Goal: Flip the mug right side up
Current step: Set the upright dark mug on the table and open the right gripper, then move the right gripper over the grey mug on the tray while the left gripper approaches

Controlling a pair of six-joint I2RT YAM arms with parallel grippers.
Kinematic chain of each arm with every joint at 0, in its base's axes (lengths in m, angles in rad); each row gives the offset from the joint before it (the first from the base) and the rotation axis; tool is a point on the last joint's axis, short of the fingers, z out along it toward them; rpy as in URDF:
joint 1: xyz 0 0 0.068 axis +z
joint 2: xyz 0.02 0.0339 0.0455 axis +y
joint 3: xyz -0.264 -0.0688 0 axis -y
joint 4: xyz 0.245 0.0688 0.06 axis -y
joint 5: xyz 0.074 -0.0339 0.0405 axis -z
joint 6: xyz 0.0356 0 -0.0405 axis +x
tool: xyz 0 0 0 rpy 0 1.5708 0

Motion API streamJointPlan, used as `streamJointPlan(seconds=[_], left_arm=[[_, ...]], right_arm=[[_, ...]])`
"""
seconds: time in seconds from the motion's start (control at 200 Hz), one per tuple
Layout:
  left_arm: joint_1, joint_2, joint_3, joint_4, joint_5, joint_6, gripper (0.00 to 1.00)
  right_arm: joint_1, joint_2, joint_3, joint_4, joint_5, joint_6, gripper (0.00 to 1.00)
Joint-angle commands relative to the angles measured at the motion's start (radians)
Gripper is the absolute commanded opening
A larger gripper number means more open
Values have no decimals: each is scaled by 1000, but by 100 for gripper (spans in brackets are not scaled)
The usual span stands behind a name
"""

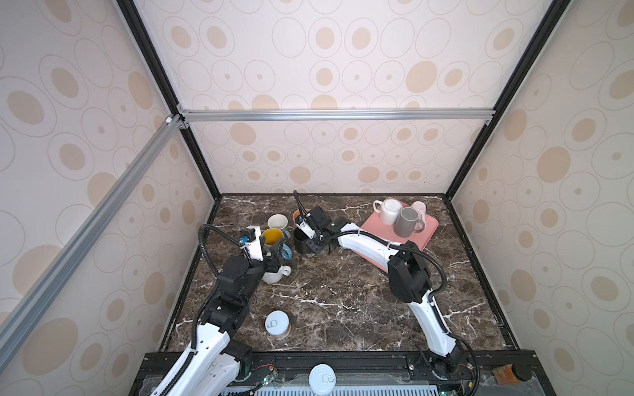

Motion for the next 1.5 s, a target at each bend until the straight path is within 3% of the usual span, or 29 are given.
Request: streamJointPlan(seconds=[0.0,0.365,0.73,0.865,1.105,1.25,1.365,1.495], left_arm=[[9,-5,5,7,-11,24,61],[8,-6,2,4,1,6,62],[9,84,29,22,79,-25,63],[9,168,47,61,130,-44,63],[9,322,59,182,194,-104,61],[0,454,97,246,269,-159,58],[-58,541,151,290,276,-178,57],[-143,638,240,299,258,-153,57]], right_arm=[[-4,-74,9,-6,-4,-4,41],[-5,-187,-68,38,-29,25,41],[-48,-322,-200,24,44,26,41],[-132,-383,-265,0,66,92,41],[-371,-458,-337,-76,33,242,41],[-541,-492,-382,13,-7,318,43],[-636,-451,-331,28,-15,376,46],[-670,-388,-266,43,54,369,50]])
